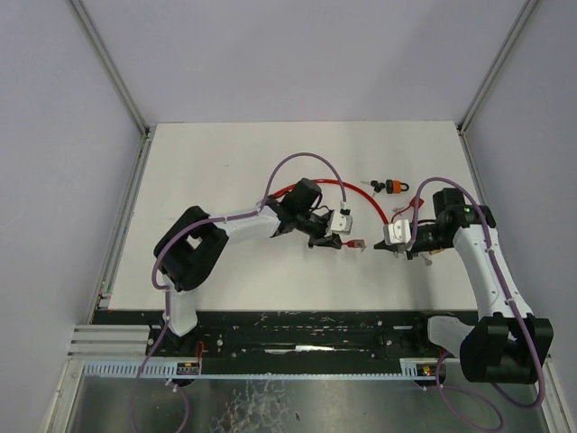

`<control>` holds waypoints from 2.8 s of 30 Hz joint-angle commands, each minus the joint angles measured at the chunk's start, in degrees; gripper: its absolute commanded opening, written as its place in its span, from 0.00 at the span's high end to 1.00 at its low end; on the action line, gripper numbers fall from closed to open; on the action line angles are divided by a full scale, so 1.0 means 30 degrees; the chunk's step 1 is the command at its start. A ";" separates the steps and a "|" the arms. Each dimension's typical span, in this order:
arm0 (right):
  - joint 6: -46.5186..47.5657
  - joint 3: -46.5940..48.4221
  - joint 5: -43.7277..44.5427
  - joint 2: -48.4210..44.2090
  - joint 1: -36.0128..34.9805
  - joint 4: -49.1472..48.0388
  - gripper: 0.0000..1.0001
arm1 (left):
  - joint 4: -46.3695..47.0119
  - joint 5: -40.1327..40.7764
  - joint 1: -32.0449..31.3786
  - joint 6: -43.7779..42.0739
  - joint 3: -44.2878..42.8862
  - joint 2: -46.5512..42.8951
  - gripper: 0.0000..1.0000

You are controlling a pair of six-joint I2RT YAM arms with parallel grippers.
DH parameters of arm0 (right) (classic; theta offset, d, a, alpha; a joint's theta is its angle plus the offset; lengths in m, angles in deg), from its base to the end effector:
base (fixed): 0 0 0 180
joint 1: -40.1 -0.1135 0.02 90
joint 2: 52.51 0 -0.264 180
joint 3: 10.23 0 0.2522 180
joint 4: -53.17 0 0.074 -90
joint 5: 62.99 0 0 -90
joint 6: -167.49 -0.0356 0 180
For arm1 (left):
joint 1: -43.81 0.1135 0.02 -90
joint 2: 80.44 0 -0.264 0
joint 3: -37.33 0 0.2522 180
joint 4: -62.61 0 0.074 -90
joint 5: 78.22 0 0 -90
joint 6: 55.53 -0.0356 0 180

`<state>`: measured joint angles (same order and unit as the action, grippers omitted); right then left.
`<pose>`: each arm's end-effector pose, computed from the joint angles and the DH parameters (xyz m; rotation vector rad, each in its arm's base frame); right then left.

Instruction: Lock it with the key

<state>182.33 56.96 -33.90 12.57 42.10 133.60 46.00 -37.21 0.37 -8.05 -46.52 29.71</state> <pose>0.1803 0.0248 0.2728 -1.7315 1.2186 0.5670 0.2780 -0.3003 0.1833 1.7781 1.2820 -0.9871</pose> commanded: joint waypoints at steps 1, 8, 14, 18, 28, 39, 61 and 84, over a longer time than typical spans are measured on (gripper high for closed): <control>-0.0161 0.0743 -0.0501 -0.0627 0.0257 0.0120 1.00 | -0.0695 -0.0146 0.0108 -0.0489 -0.0553 0.0080 1.00; 0.1212 -0.1336 -0.3042 -0.0121 0.0271 -0.0962 0.56 | 0.0056 -0.0957 0.0069 0.0065 -0.0260 -0.0301 1.00; -0.4259 -0.1571 -0.3548 -0.0072 -0.0153 -0.4646 0.52 | 0.0489 -0.0506 -0.0264 0.0494 -0.0340 -0.0172 1.00; -0.8050 -0.2093 -0.2019 -0.0051 -0.0993 -0.7627 0.55 | 0.0511 -0.0224 -0.0366 0.0558 -0.0469 -0.0018 1.00; -0.6795 -0.1810 0.0424 0.0448 -0.1843 -0.6702 0.64 | 0.0481 -0.0248 -0.0396 0.0466 -0.0437 -0.0007 1.00; -0.4105 -0.1618 0.0950 0.1027 -0.2454 -0.5295 0.75 | 0.0051 -0.0825 -0.0416 0.0153 -0.0616 0.0113 1.00; 0.3562 -0.1496 0.3415 -0.1018 -0.3156 -0.1396 1.00 | -1.1301 -0.6551 0.0696 -0.5747 -0.5944 0.3198 1.00; -0.6516 -0.2844 -0.1589 -0.1777 -0.2726 -0.6668 0.17 | 0.0867 -0.1171 -0.0518 0.0879 -0.0091 -0.0857 1.00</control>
<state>165.48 47.91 -35.12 6.01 35.39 115.05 40.69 -44.07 0.26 -8.31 -47.46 28.60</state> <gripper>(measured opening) 0.850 0.023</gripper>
